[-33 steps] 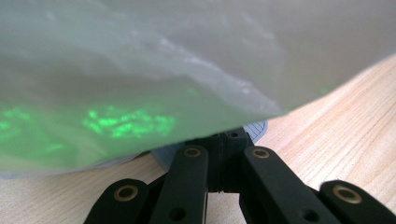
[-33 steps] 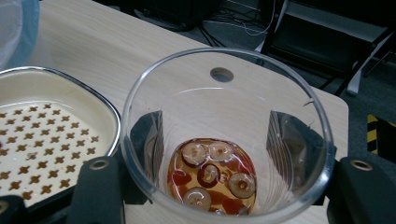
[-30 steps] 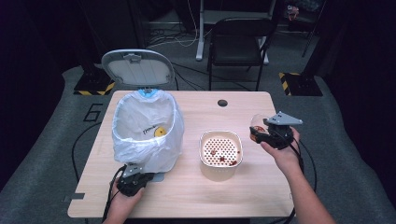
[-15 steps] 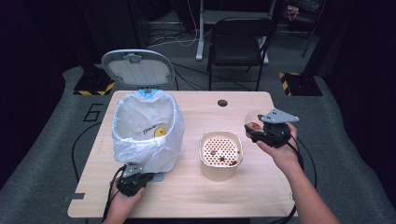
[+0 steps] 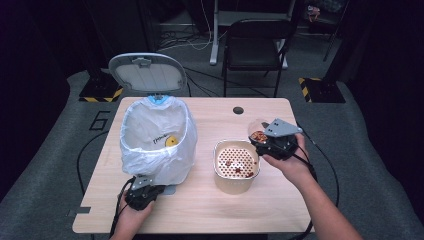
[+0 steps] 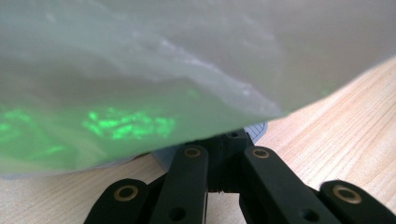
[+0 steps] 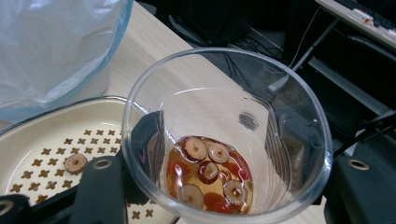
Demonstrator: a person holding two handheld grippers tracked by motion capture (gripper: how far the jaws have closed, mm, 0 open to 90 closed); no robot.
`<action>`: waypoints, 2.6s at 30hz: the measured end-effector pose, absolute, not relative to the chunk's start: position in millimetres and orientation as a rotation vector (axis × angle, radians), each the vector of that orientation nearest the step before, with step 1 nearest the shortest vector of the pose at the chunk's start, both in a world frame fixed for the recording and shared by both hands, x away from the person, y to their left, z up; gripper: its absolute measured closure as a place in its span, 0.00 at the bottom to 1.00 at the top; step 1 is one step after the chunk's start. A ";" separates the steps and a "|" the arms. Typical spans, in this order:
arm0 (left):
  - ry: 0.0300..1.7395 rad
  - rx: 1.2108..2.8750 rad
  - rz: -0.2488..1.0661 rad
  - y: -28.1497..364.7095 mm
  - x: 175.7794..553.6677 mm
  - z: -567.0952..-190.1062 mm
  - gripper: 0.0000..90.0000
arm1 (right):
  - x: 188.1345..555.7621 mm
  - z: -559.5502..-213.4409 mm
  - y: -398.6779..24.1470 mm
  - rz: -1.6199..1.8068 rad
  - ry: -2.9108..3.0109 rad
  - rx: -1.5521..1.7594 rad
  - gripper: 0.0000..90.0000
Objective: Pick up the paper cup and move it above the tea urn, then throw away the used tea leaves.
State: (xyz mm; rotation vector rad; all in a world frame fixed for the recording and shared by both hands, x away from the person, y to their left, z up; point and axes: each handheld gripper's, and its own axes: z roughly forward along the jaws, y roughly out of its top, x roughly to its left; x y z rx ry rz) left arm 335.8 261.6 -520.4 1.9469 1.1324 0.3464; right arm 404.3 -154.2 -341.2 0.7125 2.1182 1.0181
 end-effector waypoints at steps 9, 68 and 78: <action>1.128 1.945 0.341 261.9 336.1 -520.5 1.00 | 408.4 -348.2 -141.7 0.975 2.125 0.576 0.43; 1.126 1.954 0.369 260.4 334.0 -520.6 1.00 | 408.0 -371.0 -116.7 0.648 2.087 -0.116 0.44; 1.125 1.954 0.367 260.5 334.1 -520.6 1.00 | 402.1 -377.0 -110.3 0.578 2.060 -0.190 0.44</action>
